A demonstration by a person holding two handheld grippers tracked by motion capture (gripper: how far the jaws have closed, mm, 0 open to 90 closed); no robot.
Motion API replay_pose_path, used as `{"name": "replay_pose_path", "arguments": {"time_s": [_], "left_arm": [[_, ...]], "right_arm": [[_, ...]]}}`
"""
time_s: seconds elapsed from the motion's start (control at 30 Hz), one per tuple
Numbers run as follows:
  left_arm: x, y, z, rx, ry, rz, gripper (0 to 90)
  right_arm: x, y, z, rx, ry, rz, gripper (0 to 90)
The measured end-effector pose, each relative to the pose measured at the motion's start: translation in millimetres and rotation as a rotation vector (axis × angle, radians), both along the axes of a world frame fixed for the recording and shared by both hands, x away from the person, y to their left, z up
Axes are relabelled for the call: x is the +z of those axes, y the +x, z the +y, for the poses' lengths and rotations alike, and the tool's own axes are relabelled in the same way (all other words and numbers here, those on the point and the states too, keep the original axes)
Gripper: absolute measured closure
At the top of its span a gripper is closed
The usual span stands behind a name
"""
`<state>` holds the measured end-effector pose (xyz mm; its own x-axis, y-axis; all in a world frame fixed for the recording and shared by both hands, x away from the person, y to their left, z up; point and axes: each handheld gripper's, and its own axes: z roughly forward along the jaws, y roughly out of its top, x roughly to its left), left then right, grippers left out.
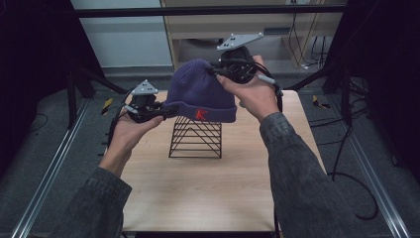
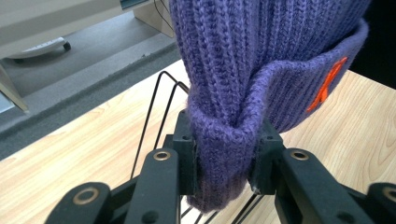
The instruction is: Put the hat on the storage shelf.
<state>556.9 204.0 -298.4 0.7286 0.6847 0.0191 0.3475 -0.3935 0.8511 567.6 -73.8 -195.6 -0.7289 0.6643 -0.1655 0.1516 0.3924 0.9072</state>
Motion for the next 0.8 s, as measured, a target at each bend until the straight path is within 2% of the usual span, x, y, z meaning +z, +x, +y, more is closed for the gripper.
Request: {"name": "replay_pose_path", "arguments": {"time_s": [0.37, 0.53, 0.7, 0.8], "left_arm": [[-15.8, 2.1, 7.0, 0.022, 0.038, 0.013, 68.5], [-20.3, 0.9, 8.3, 0.018, 0.045, 0.019, 68.5], [-22.7, 1.5, 7.8, 0.015, 0.071, 0.019, 68.5], [-26.3, 0.3, 8.3, 0.003, 0.067, 0.023, 68.5]], "right_arm": [[-21.5, 8.7, 7.5, 0.003, -0.019, 0.045, 80.4], [-27.1, 11.3, 9.9, 0.003, -0.032, 0.057, 80.3], [-30.8, 13.3, 12.1, 0.001, -0.045, 0.064, 80.1], [-33.8, 13.1, 13.7, 0.002, -0.049, 0.062, 80.0]]}}
